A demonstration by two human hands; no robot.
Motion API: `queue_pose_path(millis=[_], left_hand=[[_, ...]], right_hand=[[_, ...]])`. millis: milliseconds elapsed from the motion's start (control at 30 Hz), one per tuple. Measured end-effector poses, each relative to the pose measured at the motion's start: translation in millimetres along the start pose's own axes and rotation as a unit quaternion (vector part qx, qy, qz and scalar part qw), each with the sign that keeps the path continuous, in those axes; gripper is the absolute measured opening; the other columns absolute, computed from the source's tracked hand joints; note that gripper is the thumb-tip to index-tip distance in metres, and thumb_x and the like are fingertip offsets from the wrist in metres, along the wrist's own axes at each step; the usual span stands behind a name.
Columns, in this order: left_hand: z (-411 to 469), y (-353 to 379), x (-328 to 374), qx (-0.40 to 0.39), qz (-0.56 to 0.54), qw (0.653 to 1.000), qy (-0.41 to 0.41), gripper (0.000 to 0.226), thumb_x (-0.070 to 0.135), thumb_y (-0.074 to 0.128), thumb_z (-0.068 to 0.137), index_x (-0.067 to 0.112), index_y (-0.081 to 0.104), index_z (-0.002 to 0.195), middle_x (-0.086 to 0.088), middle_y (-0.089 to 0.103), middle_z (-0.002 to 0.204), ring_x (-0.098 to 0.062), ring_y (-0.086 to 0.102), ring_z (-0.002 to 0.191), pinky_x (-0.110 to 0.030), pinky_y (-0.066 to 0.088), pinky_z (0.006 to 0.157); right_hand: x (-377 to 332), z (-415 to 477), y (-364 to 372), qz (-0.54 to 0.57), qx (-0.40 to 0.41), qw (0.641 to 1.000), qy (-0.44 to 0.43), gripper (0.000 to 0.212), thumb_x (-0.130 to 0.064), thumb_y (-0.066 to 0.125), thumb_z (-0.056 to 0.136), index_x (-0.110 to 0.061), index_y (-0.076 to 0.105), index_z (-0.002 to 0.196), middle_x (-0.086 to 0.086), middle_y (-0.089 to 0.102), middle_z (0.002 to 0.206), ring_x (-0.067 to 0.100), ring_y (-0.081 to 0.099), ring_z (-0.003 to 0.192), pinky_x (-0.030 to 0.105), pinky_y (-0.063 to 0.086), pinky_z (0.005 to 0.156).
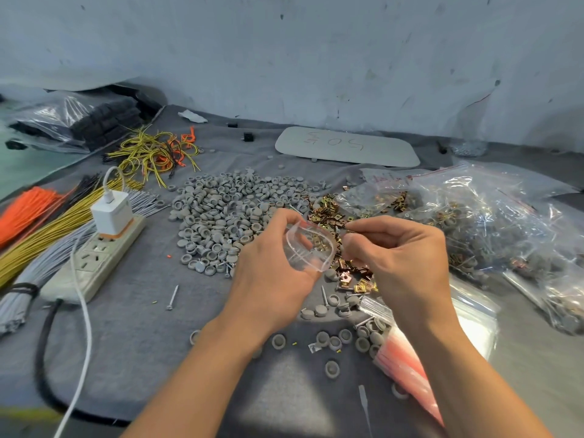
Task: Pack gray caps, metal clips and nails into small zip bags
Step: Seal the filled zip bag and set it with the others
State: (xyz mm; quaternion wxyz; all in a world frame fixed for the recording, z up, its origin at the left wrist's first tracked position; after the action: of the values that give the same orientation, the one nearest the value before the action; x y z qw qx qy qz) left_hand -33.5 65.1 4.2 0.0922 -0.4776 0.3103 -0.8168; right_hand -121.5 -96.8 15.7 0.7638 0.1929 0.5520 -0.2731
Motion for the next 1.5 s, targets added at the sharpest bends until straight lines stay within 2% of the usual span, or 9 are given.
queue_pose_path(millis=[167,333,500,567,633,833,1000,1100,1500], left_hand=[[-1.5,6.7,0.3,-0.021,0.003,1.000,0.012,0.058,0.035,0.088,0.071,0.052,0.044,0.106,0.022,0.066,0.085,0.010,0.059,0.081,-0.011,0.040,0.059],[-0.5,5.3,0.0,-0.018,-0.007,1.000,0.017,0.058,0.036,0.086,0.069,0.051,0.045,0.106,0.024,0.068,0.087,0.012,0.059,0.084,-0.008,0.042,0.063],[0.4,-2.9,-2.3,0.004,-0.045,0.999,-0.003,0.053,0.041,0.085,0.072,0.054,0.045,0.105,0.025,0.071,0.091,0.008,0.063,0.073,-0.006,0.041,0.056],[0.9,-5.5,-4.4,0.018,-0.061,0.998,-0.020,0.056,0.038,0.087,0.072,0.053,0.045,0.104,0.024,0.071,0.089,0.009,0.063,0.075,-0.007,0.041,0.057],[1.9,-6.7,-5.6,0.017,-0.067,0.997,-0.021,0.063,0.030,0.090,0.071,0.052,0.044,0.108,0.019,0.070,0.088,0.008,0.063,0.074,-0.007,0.041,0.056],[2.4,-3.8,-2.8,-0.044,-0.030,0.999,-0.011,0.109,0.027,0.092,0.055,0.063,0.033,0.140,0.020,0.064,0.099,0.007,0.062,0.088,-0.008,0.045,0.069],[7.8,-9.7,-18.6,-0.042,-0.291,0.950,-0.102,0.043,0.020,0.092,0.071,0.038,0.075,0.107,0.000,0.074,0.090,-0.010,0.068,0.082,-0.028,0.056,0.076],[9.9,-11.9,-22.6,-0.021,-0.344,0.930,-0.130,0.012,0.014,0.084,0.079,0.022,0.082,0.087,-0.004,0.077,0.082,-0.010,0.067,0.075,-0.016,0.053,0.066],[9.9,-16.8,-29.2,0.026,-0.362,0.915,-0.173,0.008,0.016,0.081,0.084,0.014,0.080,0.077,-0.003,0.072,0.066,-0.005,0.063,0.061,-0.009,0.048,0.060]], right_hand=[[-13.9,-7.5,16.8,-0.066,-0.017,0.994,-0.080,0.017,-0.012,0.091,0.073,-0.027,0.082,0.072,-0.005,0.075,0.065,0.008,0.064,0.054,0.026,0.051,0.051],[-14.4,-7.5,23.3,-0.134,-0.010,0.986,-0.096,0.021,-0.012,0.081,0.085,-0.032,0.084,0.089,-0.024,0.076,0.077,-0.003,0.071,0.072,0.012,0.051,0.062],[-9.7,-4.1,3.2,-0.137,0.058,0.988,-0.045,0.017,-0.026,0.079,0.088,-0.041,0.080,0.080,-0.021,0.076,0.078,0.001,0.070,0.074,0.024,0.056,0.066],[-2.5,-6.7,10.3,-0.082,-0.021,0.996,0.025,0.010,-0.040,0.080,0.083,-0.040,0.080,0.093,-0.017,0.077,0.085,0.001,0.072,0.080,0.027,0.056,0.072],[4.6,-15.0,26.6,-0.088,-0.123,0.986,0.070,0.036,-0.049,0.082,0.077,-0.040,0.073,0.111,-0.016,0.078,0.091,0.002,0.074,0.085,0.028,0.057,0.076],[11.6,-11.3,31.5,-0.175,-0.068,0.981,0.054,0.043,-0.022,0.076,0.087,-0.041,0.065,0.124,-0.013,0.077,0.082,0.010,0.070,0.070,0.031,0.054,0.063],[15.4,-5.8,22.4,-0.095,-0.029,0.991,0.092,0.022,-0.012,0.074,0.092,-0.031,0.071,0.103,-0.003,0.077,0.074,0.010,0.070,0.061,0.019,0.048,0.051],[12.8,-4.3,20.3,-0.050,-0.024,0.994,0.091,0.015,-0.006,0.075,0.089,-0.020,0.076,0.084,0.005,0.075,0.070,0.015,0.066,0.059,0.027,0.054,0.057],[15.6,-4.4,17.4,0.021,-0.010,0.991,0.132,0.013,-0.012,0.076,0.090,-0.012,0.078,0.077,-0.004,0.068,0.063,0.002,0.053,0.054,0.023,0.041,0.066]])
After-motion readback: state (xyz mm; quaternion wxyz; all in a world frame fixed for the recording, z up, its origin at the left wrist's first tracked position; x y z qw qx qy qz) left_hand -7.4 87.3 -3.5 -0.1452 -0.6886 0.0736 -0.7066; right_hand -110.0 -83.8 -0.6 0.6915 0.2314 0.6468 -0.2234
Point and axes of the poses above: each hand's wrist, its own z-axis towards the middle knuckle, its own y-axis out of the palm, x = y × z, the point moved 5 cm from there along z, towards the middle knuckle
